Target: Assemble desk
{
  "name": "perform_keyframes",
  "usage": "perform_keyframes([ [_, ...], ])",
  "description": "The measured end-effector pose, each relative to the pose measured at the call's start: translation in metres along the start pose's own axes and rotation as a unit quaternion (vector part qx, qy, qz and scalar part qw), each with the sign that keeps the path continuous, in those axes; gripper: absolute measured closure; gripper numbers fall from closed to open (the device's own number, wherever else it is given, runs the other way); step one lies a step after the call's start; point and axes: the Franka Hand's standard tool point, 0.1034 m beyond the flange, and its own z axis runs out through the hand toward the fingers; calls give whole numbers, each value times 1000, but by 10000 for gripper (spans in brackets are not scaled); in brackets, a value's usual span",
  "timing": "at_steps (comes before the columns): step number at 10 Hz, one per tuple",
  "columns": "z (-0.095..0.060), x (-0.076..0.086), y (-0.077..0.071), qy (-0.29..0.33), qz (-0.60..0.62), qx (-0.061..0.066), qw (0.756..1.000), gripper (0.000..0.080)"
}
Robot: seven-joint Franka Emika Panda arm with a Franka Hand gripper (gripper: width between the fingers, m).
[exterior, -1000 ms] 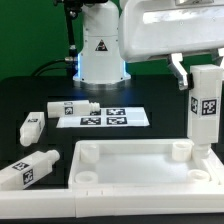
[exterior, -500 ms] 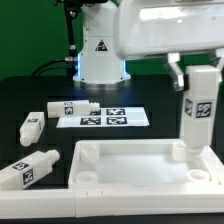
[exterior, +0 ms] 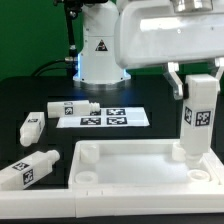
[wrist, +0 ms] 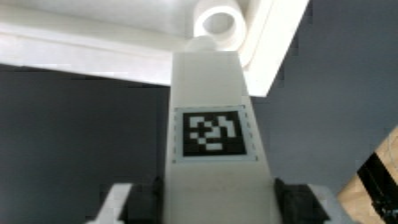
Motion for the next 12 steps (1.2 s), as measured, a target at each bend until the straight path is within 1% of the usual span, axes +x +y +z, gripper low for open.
perform_keyframes([
  [3,8,-6,-6,-7,-2,2,1000,515],
  [6,13,-9,-8,-8,-3,3,1000,515],
  [7,17,-9,-9,-3,-4,2,1000,515],
  [9,24,-15,-8,-8,-4,2,1000,515],
  [12,26,-13,-8,2,-4,0,1000,515],
])
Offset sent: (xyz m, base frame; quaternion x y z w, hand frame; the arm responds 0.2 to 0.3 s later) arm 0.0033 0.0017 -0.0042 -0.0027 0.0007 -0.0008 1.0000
